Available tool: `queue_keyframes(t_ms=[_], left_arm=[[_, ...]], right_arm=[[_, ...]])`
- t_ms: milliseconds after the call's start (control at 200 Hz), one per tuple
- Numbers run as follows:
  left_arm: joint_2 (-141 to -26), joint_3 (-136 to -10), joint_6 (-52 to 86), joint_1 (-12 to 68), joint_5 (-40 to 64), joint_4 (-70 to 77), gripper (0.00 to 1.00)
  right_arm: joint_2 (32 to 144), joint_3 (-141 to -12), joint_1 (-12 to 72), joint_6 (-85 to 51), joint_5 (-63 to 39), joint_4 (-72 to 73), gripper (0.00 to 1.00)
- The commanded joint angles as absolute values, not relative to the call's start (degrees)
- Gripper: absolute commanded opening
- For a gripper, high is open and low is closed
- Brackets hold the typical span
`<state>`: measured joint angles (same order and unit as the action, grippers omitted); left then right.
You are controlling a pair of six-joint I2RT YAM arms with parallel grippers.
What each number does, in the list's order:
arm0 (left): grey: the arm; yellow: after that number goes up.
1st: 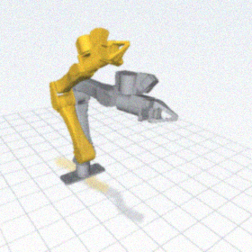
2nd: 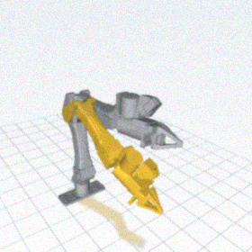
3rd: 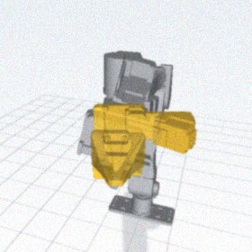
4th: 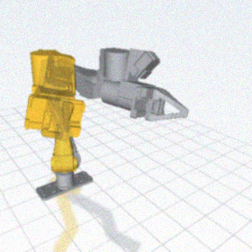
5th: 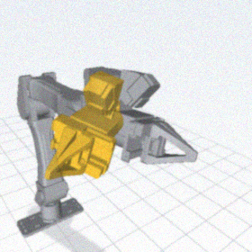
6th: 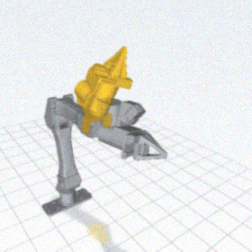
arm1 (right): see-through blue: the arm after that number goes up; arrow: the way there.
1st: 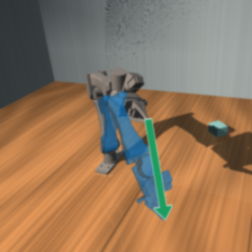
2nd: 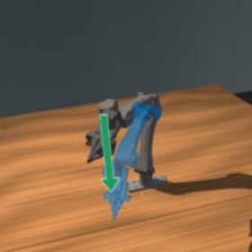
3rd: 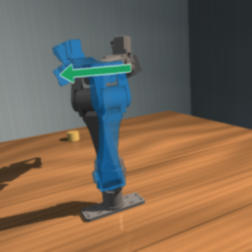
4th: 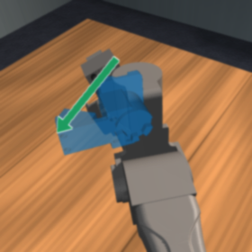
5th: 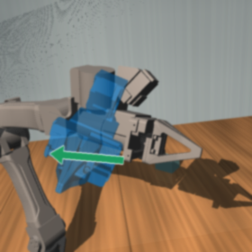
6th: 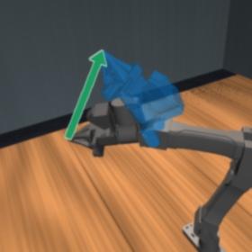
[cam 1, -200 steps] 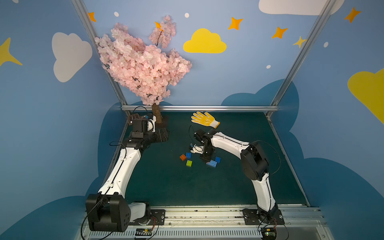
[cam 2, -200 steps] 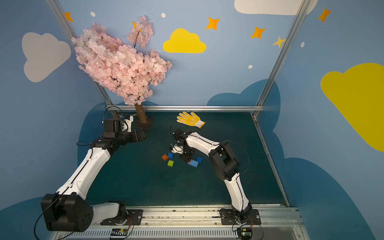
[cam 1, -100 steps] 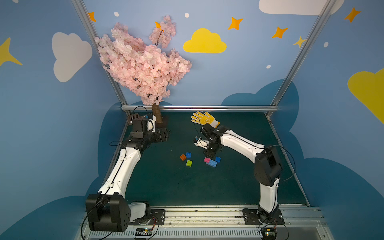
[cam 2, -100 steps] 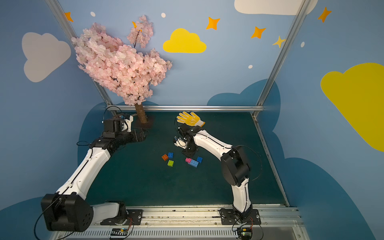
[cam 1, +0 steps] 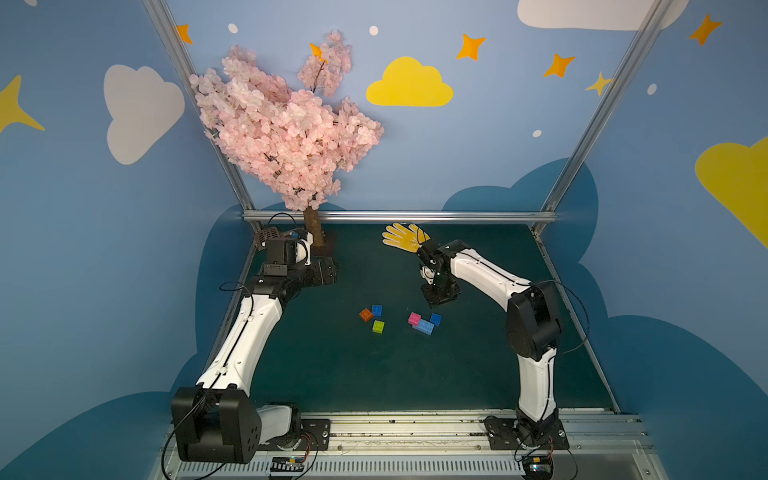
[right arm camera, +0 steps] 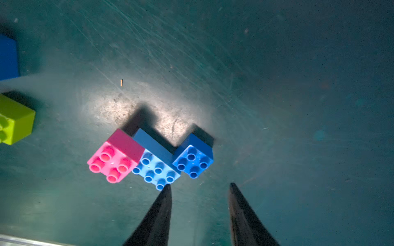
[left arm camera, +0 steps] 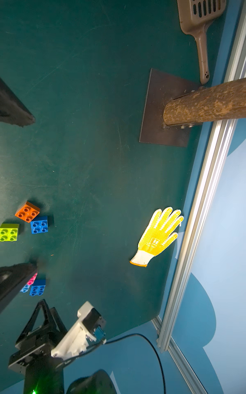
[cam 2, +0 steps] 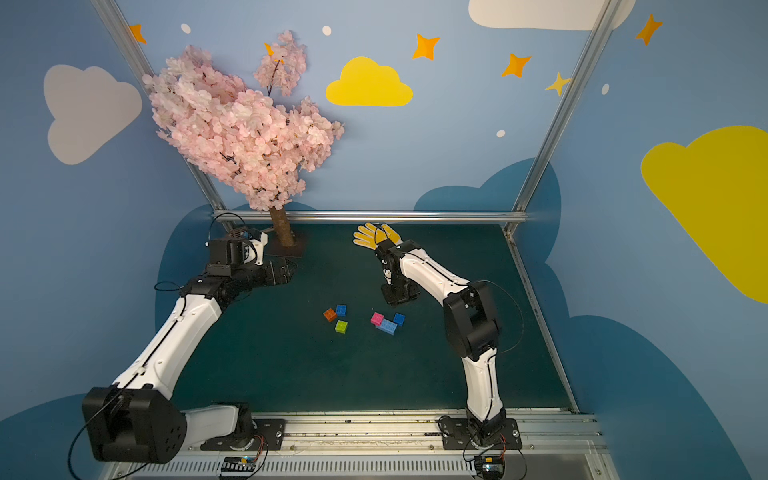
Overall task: Assemble the letter y with lego
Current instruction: Pick up the lego brick from the center of the board.
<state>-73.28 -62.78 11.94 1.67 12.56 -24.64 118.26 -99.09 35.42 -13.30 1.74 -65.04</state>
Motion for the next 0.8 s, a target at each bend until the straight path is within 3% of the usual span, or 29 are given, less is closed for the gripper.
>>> queue_keyframes(t_ms=[0,791], left_arm=[[-72.80,-63.69,11.16,2.02,11.49,-25.88,1.00],[-72.44,-63.80,11.19,2.38,10.72,-26.34,1.00]], right_arm=[[119.28,-100.06,35.54,-22.67,-1.66,-67.17,0.44],[122.28,-93.74,32.69,-29.70,-6.28,-62.60,0.47]])
